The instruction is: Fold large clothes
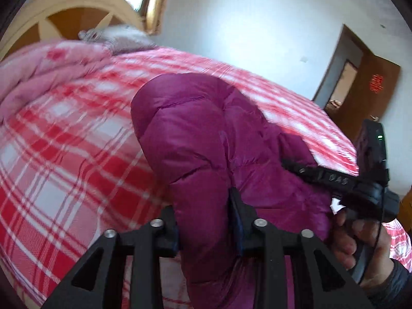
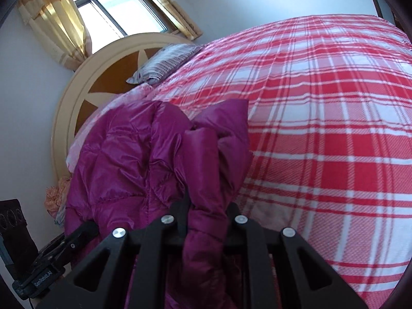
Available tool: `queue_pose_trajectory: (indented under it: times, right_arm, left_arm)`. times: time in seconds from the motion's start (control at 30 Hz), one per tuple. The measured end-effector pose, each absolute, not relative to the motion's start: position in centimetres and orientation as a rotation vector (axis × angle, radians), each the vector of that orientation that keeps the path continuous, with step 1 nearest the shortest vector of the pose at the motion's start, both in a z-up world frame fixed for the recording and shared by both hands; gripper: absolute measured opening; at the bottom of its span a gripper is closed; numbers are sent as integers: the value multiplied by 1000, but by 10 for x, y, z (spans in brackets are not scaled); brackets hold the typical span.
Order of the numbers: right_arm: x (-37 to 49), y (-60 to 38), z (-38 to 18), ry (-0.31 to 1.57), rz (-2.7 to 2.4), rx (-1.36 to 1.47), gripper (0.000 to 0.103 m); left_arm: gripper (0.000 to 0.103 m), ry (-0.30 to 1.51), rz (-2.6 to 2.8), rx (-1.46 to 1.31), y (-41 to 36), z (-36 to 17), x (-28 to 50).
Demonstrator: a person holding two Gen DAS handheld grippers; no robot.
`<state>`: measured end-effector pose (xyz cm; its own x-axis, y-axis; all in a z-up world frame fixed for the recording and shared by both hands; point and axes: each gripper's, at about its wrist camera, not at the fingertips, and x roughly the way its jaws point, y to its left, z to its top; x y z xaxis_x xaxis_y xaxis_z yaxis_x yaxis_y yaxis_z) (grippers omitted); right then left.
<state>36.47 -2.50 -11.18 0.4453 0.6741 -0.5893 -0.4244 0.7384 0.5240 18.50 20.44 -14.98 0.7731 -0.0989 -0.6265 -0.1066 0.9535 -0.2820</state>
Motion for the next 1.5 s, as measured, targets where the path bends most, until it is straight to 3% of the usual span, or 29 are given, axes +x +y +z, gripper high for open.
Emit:
queue_pose_trajectory:
  times: [0.17,0.33,0.4,0.47,0.53,0.67,0.8,0.87,1.2,1.5]
  right_arm:
    - [370,-26,-118,904,677,315,25]
    - [367,-36,-112,895,627,311,43]
    - [362,-45,-105,874,596,319,55]
    - [355,-54,-95,845,575,323,60]
    - [346,-61,-84,814,563,312,60]
    - [318,-71,-55,735,540,279,70]
    - [292,-72,-31,687,537,258,72]
    - [278,-74,-21,663,534,253,79]
    - [239,-75,7,594,526,220,83]
    - [211,-82,22,529,509,196,92]
  left_arm:
    - [64,728,55,-383,213,-156,183]
    - [65,688,111,-300,206,-133,168]
    - [66,654,119,-274,206,-122,159]
    - [72,615,121,-251,207,-107,149]
    - [73,583,122,-234,205,-96,140]
    - [74,526,102,-232,205,-75,123]
    - [74,489,95,-193,197,-60,116]
    - [75,478,84,-189,194,-55,112]
    - [75,443,77,-189,191,-43,103]
    - [76,429,67,-169,184,-39,99]
